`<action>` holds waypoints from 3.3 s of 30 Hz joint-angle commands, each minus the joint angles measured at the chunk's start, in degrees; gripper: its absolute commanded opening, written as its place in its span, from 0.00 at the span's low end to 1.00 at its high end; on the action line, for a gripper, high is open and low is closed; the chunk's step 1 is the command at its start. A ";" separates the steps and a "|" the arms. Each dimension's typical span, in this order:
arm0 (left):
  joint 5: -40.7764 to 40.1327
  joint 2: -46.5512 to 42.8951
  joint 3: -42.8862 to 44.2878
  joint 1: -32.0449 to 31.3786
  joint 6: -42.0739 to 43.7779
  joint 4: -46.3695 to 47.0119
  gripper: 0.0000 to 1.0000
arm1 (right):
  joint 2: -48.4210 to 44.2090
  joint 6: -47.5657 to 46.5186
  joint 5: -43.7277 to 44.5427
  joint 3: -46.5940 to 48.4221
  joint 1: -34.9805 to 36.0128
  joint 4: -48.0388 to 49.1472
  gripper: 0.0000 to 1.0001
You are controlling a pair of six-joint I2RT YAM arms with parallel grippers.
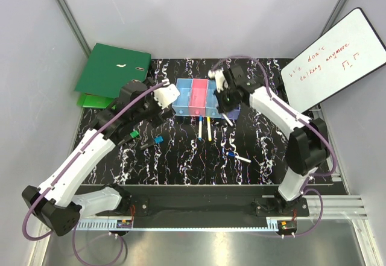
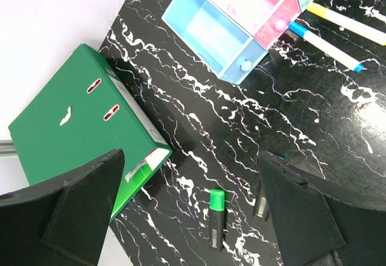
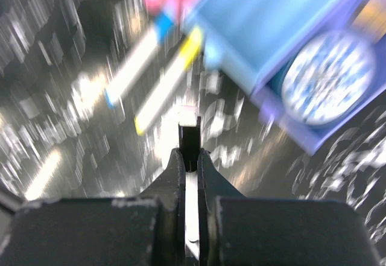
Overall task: Sort the stationery into containers
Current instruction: Pick up the pen from the center of the board, then place the pen in the storage box, then pick up the pen from the center of the board.
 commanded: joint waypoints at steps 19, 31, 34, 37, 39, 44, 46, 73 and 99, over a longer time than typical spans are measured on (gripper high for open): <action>1.17 -2.82 -3.71 3.03 -0.28 3.35 0.99 | 38.58 20.55 4.42 53.01 0.07 0.53 0.00; 2.32 -1.24 -2.48 4.26 0.07 3.35 0.99 | 43.34 20.29 1.26 55.21 0.25 1.24 0.25; 2.67 -0.97 -2.22 4.52 -0.10 3.35 0.99 | 42.64 19.76 -0.06 54.77 0.25 1.24 0.32; 2.93 -0.71 -1.60 4.52 -0.27 3.35 0.99 | 41.67 18.97 -0.32 54.24 0.25 1.24 0.40; 3.11 -0.62 -1.43 4.52 -0.27 3.35 0.99 | 40.80 18.35 -0.41 53.89 0.16 1.24 0.43; 2.85 -1.06 -1.07 4.61 0.08 3.26 0.99 | 36.58 15.81 0.64 53.19 0.25 0.89 0.41; 2.94 -1.58 -0.99 4.61 -0.01 3.18 0.99 | 32.02 14.32 0.47 51.09 0.25 0.80 0.40; 3.29 0.26 1.21 4.52 -1.07 2.30 0.99 | -6.49 -26.21 3.10 -16.94 7.98 -4.21 0.40; 3.46 1.93 2.53 4.52 -1.15 2.12 0.99 | -4.30 -24.89 3.10 -25.21 13.08 2.99 0.43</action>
